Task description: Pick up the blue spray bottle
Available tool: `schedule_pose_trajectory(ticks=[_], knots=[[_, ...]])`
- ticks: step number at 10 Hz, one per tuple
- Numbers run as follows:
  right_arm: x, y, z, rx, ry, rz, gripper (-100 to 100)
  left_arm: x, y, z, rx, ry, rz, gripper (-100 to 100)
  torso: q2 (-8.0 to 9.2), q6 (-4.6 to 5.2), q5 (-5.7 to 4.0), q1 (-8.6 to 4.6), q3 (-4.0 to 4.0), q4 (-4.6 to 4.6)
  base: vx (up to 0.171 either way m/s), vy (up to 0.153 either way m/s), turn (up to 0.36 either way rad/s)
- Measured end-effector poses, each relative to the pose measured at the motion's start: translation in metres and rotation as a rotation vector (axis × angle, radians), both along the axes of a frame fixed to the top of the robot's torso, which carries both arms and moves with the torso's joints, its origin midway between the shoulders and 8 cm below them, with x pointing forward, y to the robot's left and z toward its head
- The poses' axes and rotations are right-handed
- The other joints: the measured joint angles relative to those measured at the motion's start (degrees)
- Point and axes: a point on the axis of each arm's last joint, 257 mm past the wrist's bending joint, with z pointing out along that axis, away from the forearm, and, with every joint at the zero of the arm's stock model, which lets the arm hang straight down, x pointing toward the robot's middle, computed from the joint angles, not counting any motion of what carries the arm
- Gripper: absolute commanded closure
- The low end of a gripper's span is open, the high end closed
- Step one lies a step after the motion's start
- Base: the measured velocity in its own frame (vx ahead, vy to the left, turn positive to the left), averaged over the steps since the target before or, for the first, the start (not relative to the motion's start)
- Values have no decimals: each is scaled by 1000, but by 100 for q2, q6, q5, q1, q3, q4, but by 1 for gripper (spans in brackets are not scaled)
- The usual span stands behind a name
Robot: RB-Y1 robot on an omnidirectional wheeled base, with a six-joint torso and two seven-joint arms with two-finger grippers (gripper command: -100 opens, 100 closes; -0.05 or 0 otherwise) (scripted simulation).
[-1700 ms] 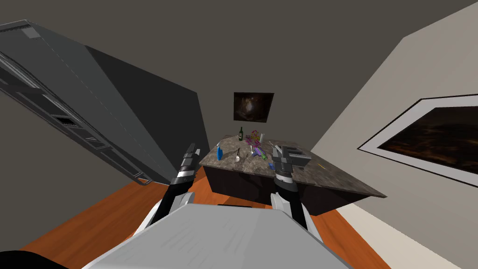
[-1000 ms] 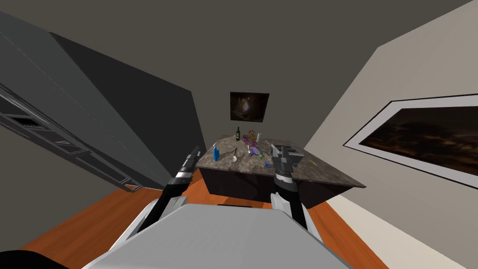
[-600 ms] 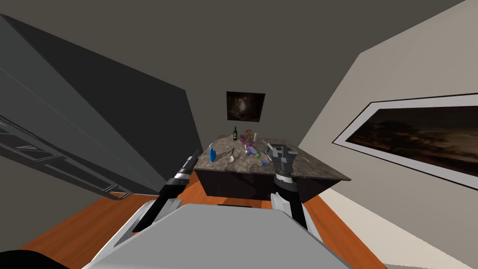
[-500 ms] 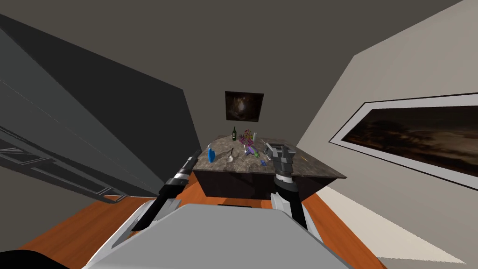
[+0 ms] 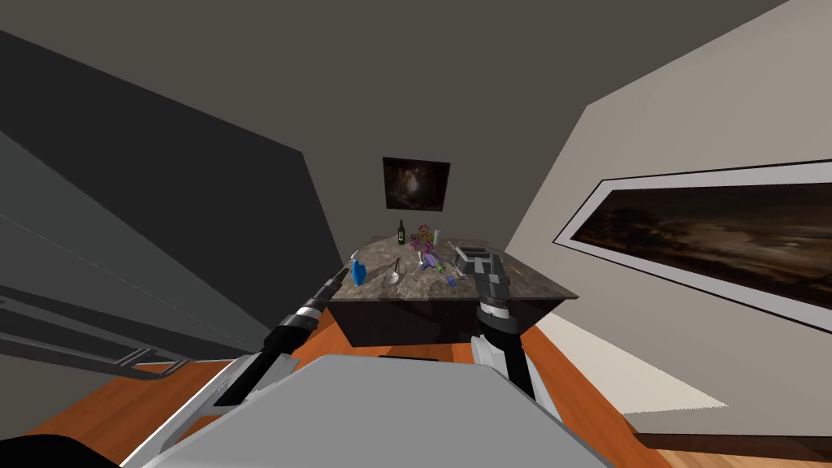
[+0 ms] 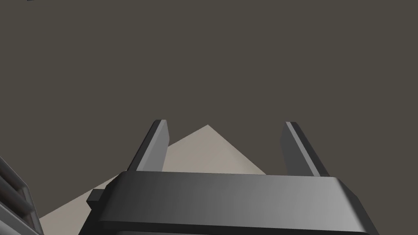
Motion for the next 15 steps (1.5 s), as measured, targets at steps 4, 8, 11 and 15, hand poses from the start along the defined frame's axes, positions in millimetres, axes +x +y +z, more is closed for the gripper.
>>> schedule_pose_trajectory(ticks=[4,8,11,15], knots=[[0,0,0,0,0,0,0,-4,22,-23,99,104,19,-100,0,-1,0,3,0,0,9,-26,-99],[0,0,0,0,0,0,0,-8,48,-48,205,207,43,-100,-1,-1,0,1,-1,0,10,-30,-104],[0,0,0,0,0,0,0,-13,73,-61,298,287,62,-100,-2,-1,0,2,-1,0,13,-29,-113],[0,0,0,0,0,0,0,-23,112,-76,440,397,91,-100,-3,-2,0,0,-2,-1,16,-31,-118]])
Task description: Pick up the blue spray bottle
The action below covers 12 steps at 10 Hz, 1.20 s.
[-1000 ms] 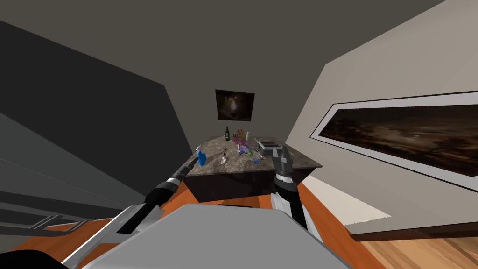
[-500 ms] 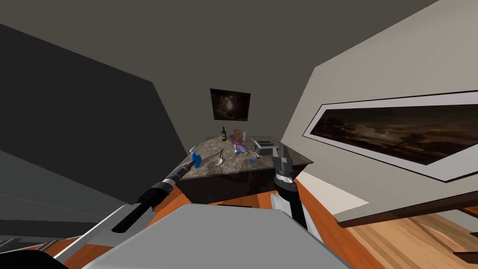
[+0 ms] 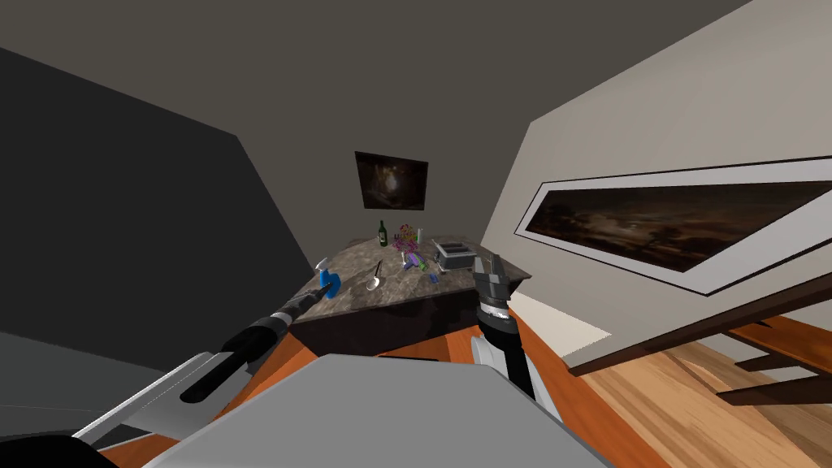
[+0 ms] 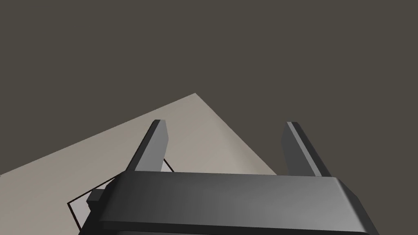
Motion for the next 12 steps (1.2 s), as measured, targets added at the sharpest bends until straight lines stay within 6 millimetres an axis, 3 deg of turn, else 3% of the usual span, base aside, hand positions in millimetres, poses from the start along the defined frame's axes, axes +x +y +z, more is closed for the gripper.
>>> schedule_pose_trajectory(ticks=[7,8,9,10,12], knots=[[0,0,0,0,0,0,0,-16,70,-3,243,162,53,-100,1,-2,0,-1,1,0,14,-27,-100],[0,0,0,0,0,0,0,-17,71,-3,247,164,55,0,4,-3,2,4,2,1,0,0,0],[0,0,0,0,0,0,0,-17,71,-3,247,164,54,-100,7,-3,2,7,4,2,-113,47,-155],[0,0,0,0,0,0,0,-15,70,-16,235,170,56,-100,39,1,7,25,20,7,-179,67,-101],[0,0,0,0,0,0,0,-3,80,-22,234,166,75,-100,54,-4,8,24,32,13,-72,9,7]])
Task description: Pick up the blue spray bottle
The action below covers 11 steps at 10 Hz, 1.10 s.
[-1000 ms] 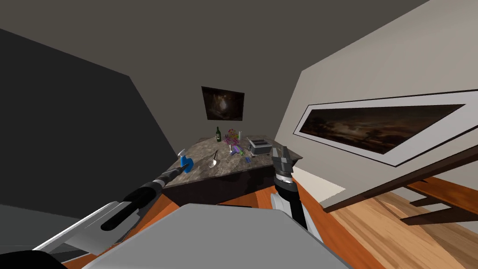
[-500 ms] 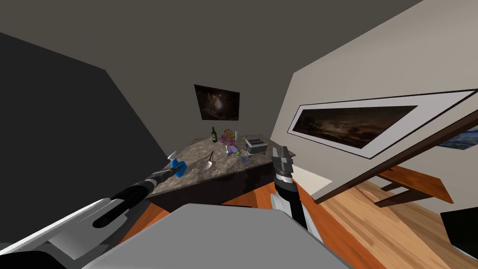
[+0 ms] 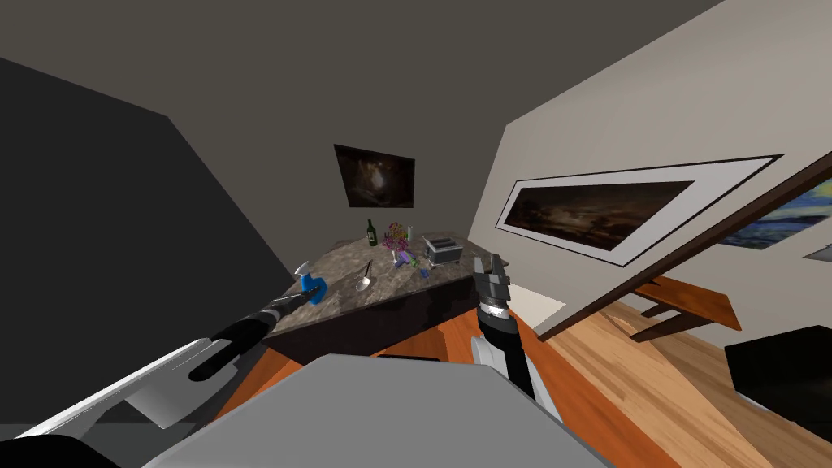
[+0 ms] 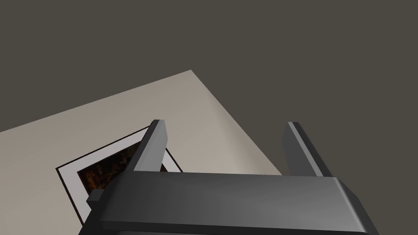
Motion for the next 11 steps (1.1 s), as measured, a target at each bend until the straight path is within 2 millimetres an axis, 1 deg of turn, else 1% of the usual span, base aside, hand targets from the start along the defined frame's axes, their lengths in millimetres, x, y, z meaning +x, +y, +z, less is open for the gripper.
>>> schedule_pose_trajectory(ticks=[1,2,3,4,6,7,8,9,11], knots=[[0,0,0,0,0,0,0,6,10,2,5,-9,14,-100,-24,1,-3,-10,-14,-5,8,-9,3],[0,0,0,0,0,0,0,9,15,2,7,-14,24,-100,-41,1,-4,-15,-24,-9,-135,11,-176],[0,0,0,0,0,0,0,13,12,-10,-3,-6,25,-100,-7,5,-2,-11,-7,-5,-166,32,-102],[0,0,0,0,0,0,0,18,14,-14,-7,-5,29,-100,8,0,-2,-3,4,1,-79,35,18],[0,0,0,0,0,0,0,30,27,-14,-3,-17,51,-100,-31,-1,-2,-1,-18,-7,-2,14,9],[0,0,0,0,0,0,0,34,33,-14,-1,-23,64,-100,-46,-2,-3,-3,-26,-10,-119,43,-154],[0,0,0,0,0,0,0,40,29,-22,-9,-13,61,-100,-15,2,-1,7,-11,-5,-157,43,-100],[0,0,0,0,0,0,0,47,29,-27,-13,-12,63,-100,1,-3,0,9,0,0,-89,14,5],[0,0,0,0,0,0,0,60,38,-24,-11,-27,80,-100,-29,-3,-4,-4,-16,-6,-14,-4,7]])
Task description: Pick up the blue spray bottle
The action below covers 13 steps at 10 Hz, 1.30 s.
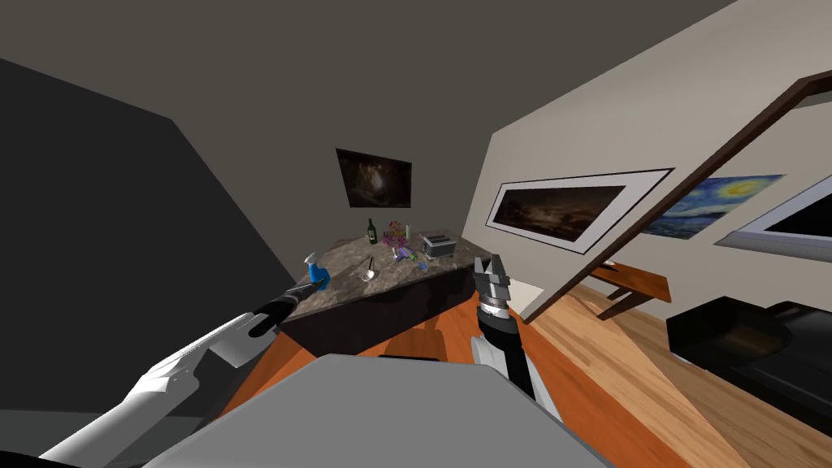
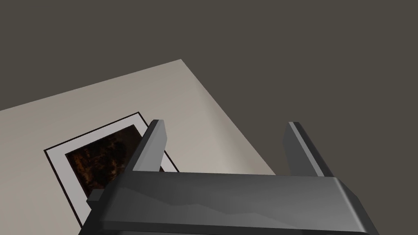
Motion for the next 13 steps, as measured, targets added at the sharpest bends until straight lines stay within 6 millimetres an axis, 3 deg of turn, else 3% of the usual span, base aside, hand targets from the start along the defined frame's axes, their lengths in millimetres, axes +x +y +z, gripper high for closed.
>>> schedule_pose_trajectory(ticks=[2,4,7,9,12,13], knots=[[0,0,0,0,0,0,0,8,11,0,3,-7,23,-100,-22,0,-1,-3,-13,-6,-64,1,-85],[0,0,0,0,0,0,0,19,5,-16,-8,9,16,-100,33,-1,1,8,18,7,-125,33,-40],[0,0,0,0,0,0,0,36,19,-12,-7,-4,50,-100,-17,-1,1,1,-10,-4,-51,9,-66],[0,0,0,0,0,0,0,50,9,-26,-13,11,37,-100,31,-1,1,5,17,6,-125,21,-22],[0,0,0,0,0,0,0,71,23,-17,-13,-5,66,-100,-19,1,1,2,-11,-4,-52,23,-47],[0,0,0,0,0,0,0,78,16,-24,-16,7,56,-100,17,4,4,13,7,0,-172,50,-114]])
